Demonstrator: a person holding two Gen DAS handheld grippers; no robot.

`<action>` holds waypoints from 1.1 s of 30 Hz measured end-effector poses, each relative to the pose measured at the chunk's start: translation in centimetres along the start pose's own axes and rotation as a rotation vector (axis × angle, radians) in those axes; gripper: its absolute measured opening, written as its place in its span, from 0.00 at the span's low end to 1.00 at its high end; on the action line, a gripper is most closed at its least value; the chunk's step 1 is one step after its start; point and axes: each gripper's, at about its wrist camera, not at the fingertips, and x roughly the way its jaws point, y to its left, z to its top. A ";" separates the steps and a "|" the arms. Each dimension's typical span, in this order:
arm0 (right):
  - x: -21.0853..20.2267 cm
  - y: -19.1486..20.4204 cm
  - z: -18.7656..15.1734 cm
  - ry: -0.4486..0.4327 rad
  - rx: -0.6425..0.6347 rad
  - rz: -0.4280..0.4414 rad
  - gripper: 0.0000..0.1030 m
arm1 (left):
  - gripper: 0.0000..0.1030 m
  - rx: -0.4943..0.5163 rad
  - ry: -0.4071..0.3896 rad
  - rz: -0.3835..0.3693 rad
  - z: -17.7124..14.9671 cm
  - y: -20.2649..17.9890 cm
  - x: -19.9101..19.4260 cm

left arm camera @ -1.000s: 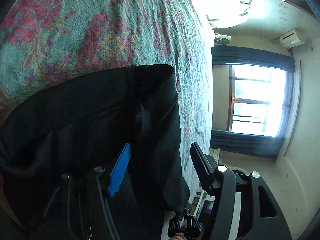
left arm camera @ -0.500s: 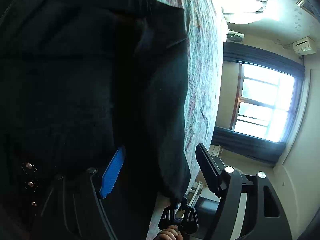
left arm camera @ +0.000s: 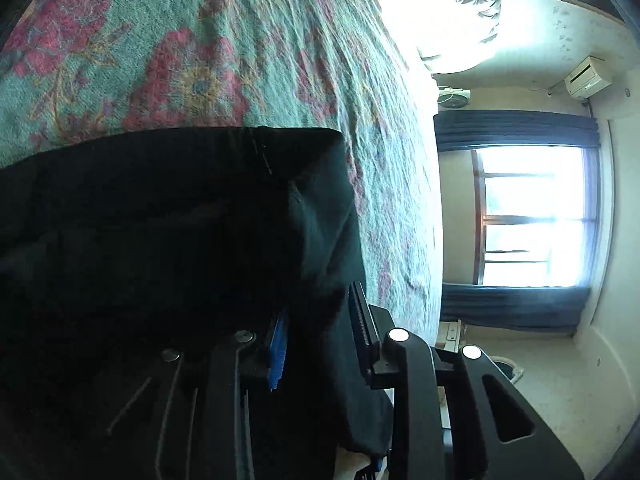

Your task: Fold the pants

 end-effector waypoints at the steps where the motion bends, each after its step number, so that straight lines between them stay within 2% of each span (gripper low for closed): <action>1: 0.1 -0.1 0.1 0.000 0.006 -0.001 0.13 | 0.28 -0.011 0.016 0.020 0.1 0.7 0.3; 4: 0.7 -0.4 0.2 0.013 0.020 -0.027 0.17 | 0.27 -0.031 0.026 0.010 0.0 1.8 0.7; 7: 1.3 -1.1 0.5 0.025 0.040 -0.043 0.18 | 0.14 0.023 0.009 0.010 -0.3 1.2 0.5; 11: 1.2 0.2 0.1 0.012 -0.043 -0.090 0.11 | 0.13 0.006 0.022 -0.002 0.2 0.9 0.7; 15: -1.7 2.5 -1.4 -0.040 -0.080 -0.037 0.10 | 0.10 0.021 0.028 -0.018 0.8 -0.4 1.0; 20: -7.7 4.9 -6.5 -0.061 -0.156 0.035 0.10 | 0.10 0.056 0.058 -0.096 0.8 -1.5 -1.4; 24: -12.0 3.8 -11.7 -0.065 -0.167 0.036 0.10 | 0.10 0.105 0.104 -0.161 1.1 -1.6 -4.5; 29: -13.8 0.2 -16.9 -0.021 -0.099 -0.012 0.10 | 0.10 0.175 0.172 -0.160 1.1 1.0 -7.9; 33: -14.5 -0.4 -19.1 0.015 -0.102 -0.032 0.10 | 0.10 0.147 0.197 -0.117 0.8 4.5 -9.5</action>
